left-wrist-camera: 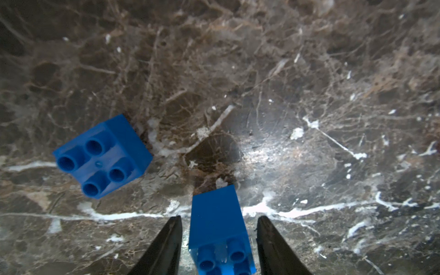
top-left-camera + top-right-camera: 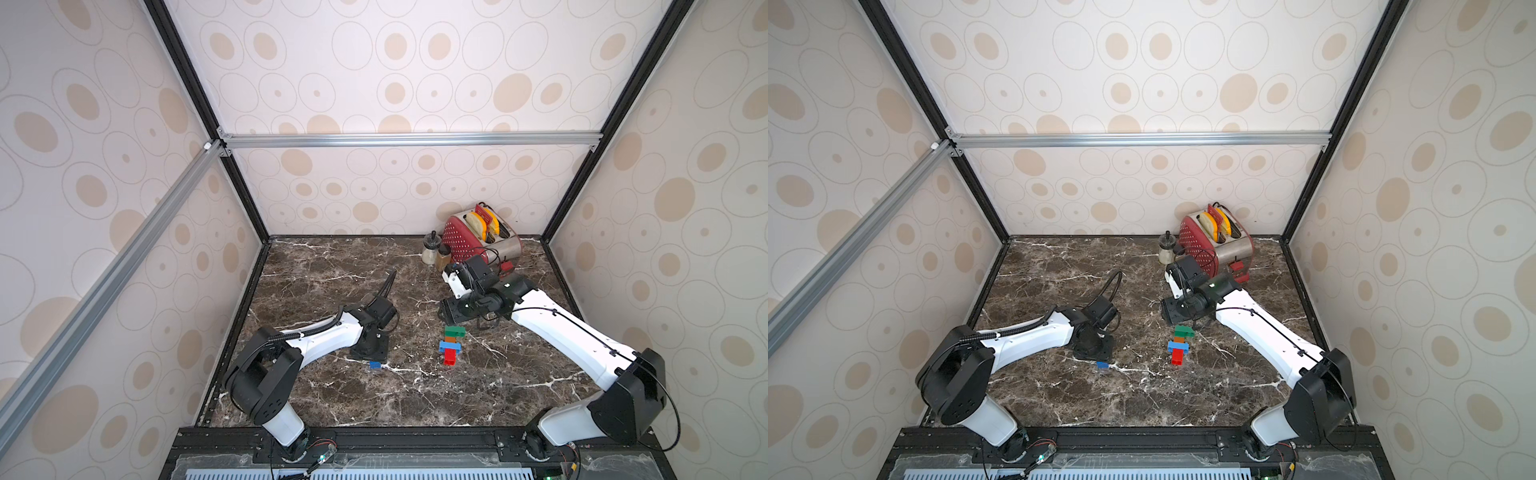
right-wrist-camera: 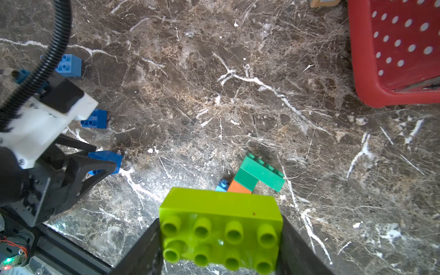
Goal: Assemble the letter f with lego
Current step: Adjust the lego brick at the center of the board.
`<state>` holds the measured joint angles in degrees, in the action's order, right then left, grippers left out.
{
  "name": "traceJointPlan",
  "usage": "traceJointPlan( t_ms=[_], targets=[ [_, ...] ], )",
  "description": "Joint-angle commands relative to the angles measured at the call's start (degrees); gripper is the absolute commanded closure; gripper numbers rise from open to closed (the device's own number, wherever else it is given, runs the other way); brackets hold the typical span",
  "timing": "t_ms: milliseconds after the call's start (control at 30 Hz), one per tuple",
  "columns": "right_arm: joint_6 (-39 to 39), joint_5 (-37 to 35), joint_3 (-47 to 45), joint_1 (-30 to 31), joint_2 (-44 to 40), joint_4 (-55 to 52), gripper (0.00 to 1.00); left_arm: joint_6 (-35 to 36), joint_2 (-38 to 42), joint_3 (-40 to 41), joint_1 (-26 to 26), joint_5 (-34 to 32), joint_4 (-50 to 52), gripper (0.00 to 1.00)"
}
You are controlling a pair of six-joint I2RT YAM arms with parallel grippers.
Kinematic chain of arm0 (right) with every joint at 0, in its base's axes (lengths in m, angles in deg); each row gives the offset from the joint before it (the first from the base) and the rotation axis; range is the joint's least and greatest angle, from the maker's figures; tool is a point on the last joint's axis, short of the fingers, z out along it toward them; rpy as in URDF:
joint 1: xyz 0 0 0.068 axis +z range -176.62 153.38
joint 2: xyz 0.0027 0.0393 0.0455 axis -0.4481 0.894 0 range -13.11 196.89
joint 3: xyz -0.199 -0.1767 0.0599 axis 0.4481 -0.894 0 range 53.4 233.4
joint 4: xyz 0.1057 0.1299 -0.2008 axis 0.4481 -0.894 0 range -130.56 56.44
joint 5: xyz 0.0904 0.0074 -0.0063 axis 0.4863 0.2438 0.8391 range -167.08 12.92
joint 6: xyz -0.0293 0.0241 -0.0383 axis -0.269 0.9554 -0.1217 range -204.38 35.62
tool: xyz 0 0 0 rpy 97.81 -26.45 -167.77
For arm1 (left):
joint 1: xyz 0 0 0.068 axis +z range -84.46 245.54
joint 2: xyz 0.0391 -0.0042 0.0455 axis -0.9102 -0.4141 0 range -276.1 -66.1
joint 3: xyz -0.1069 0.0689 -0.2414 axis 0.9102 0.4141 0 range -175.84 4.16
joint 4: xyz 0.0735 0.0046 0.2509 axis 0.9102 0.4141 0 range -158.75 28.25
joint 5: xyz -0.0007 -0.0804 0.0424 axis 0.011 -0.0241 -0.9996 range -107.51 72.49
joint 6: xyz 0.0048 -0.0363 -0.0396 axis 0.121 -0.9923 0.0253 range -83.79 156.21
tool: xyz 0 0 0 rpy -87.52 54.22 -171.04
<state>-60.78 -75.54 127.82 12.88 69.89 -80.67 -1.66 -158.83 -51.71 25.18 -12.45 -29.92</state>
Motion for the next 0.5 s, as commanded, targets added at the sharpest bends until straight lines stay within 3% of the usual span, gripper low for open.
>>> traceJointPlan(
  t_ms=[0, 267, 467],
  targets=[
    [-0.56, 0.84, -0.94, -0.51, -1.77, 0.37, 0.43, -1.57, -0.64, -2.30, -0.73, 0.10, -0.51, 0.51],
    [-0.57, 1.63, -1.34, -1.01, -2.30, 0.88, 0.44, -4.08, -2.62, -2.66, -1.06, -1.46, 0.03, 0.67],
    [-0.56, 1.94, -1.95, -1.36, -2.66, 1.15, 0.44, -5.28, -3.74, -3.85, -1.20, -1.84, -0.34, 0.72]
  ],
)
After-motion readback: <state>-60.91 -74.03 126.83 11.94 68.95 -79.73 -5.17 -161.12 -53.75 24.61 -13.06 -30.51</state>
